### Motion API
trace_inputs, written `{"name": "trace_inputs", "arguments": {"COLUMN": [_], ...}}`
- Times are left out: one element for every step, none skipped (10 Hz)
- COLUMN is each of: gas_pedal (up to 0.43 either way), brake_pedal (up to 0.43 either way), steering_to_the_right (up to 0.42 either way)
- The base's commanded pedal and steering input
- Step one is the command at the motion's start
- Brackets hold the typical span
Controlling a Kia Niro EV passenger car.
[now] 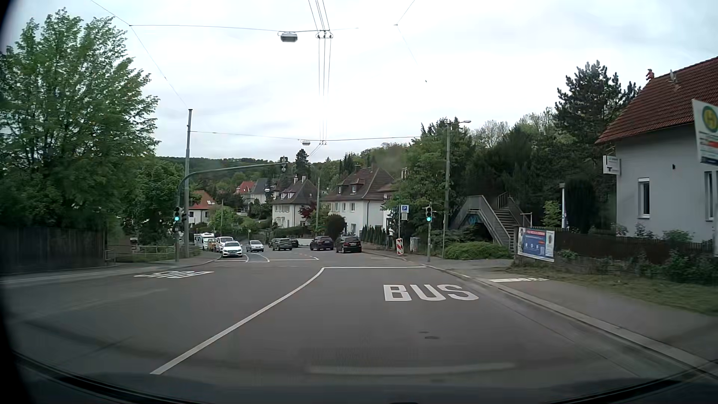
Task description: Follow the waypoints while adhering to traffic rules and regulations
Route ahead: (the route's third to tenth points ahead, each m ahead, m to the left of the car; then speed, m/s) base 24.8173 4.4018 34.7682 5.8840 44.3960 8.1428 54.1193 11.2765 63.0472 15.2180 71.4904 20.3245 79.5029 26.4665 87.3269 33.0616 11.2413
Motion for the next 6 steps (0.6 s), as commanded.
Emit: {"name": "trace_inputs", "arguments": {"gas_pedal": [0.008, 0.008, 0.008, 0.008, 0.008, 0.008], "brake_pedal": [0.0, 0.0, 0.0, 0.0, 0.0, 0.0], "steering_to_the_right": [-0.009, -0.01, -0.01, -0.01, -0.01, -0.011]}}
